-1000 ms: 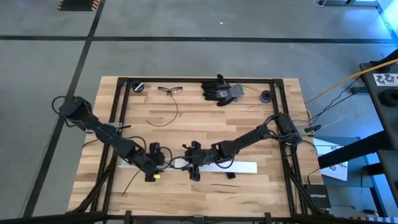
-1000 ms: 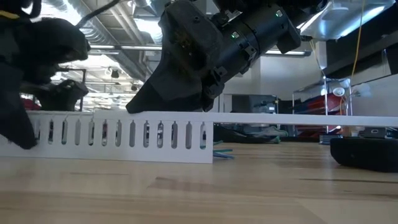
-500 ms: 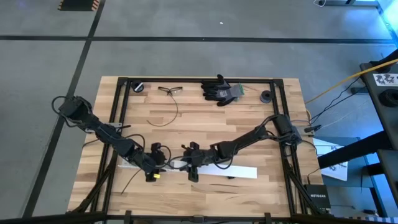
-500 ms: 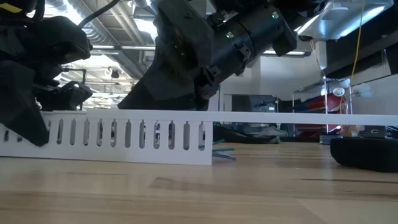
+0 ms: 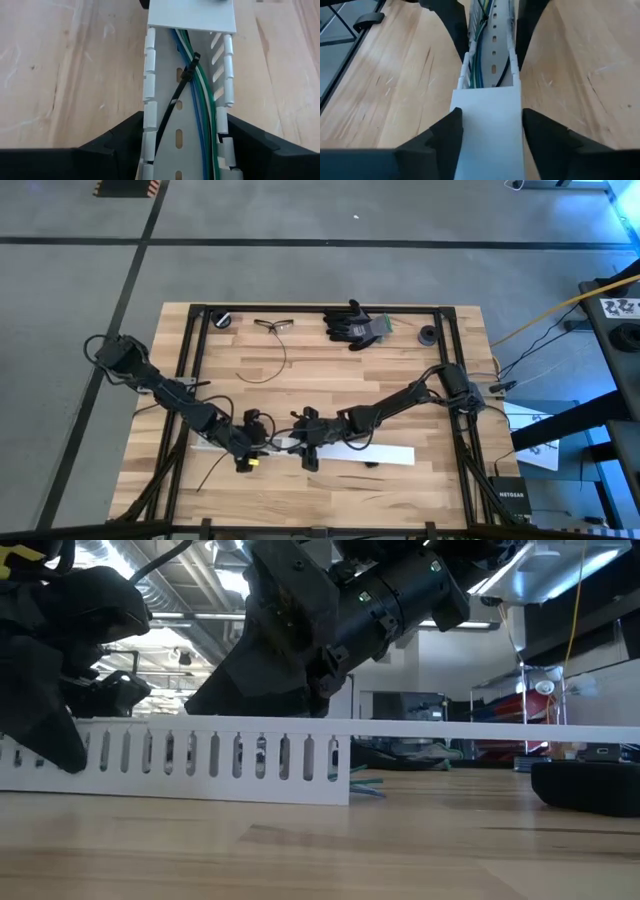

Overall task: Ziptie cables
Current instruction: Close the white cable duct lid

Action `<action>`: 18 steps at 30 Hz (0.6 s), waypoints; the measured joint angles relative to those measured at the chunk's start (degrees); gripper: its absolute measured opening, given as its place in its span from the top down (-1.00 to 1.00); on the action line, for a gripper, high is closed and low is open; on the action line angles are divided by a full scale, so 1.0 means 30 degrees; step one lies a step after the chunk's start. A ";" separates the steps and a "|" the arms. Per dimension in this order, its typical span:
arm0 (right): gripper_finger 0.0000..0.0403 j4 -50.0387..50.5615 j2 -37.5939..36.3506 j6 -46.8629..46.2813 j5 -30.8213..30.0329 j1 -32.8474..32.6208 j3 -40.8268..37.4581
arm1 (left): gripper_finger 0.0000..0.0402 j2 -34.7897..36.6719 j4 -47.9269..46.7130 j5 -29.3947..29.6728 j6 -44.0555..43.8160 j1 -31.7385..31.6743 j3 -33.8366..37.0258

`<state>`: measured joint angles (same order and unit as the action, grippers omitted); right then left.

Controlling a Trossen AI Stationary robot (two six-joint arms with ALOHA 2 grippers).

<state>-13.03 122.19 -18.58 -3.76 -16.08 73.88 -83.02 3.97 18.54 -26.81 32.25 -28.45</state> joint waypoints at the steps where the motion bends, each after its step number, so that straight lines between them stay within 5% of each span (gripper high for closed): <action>1: 0.01 0.0089 -0.0114 0.0283 0.0089 0.0005 -0.0003 | -0.07 0.0000 0.0002 0.0051 -0.0028 0.0000 -0.0007; 9: -0.43 0.5257 -0.2896 0.1345 -0.0039 -0.0007 0.0009 | -0.08 0.0044 0.0040 0.0276 -0.0702 -0.0036 -0.0073; 13: -0.49 0.7666 -0.3373 0.1264 -0.1032 -0.0399 -0.0016 | -0.08 0.0044 0.0000 0.0307 -0.0705 -0.0036 -0.0073; 18: -0.47 0.6117 -0.2639 0.1209 -0.2252 -0.1211 0.0017 | -0.08 0.0044 0.0069 0.0497 -0.0698 -0.0036 -0.0072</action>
<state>5.32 114.27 -14.95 -10.52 -19.71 73.93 -82.89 4.17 20.04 -28.91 32.14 -28.66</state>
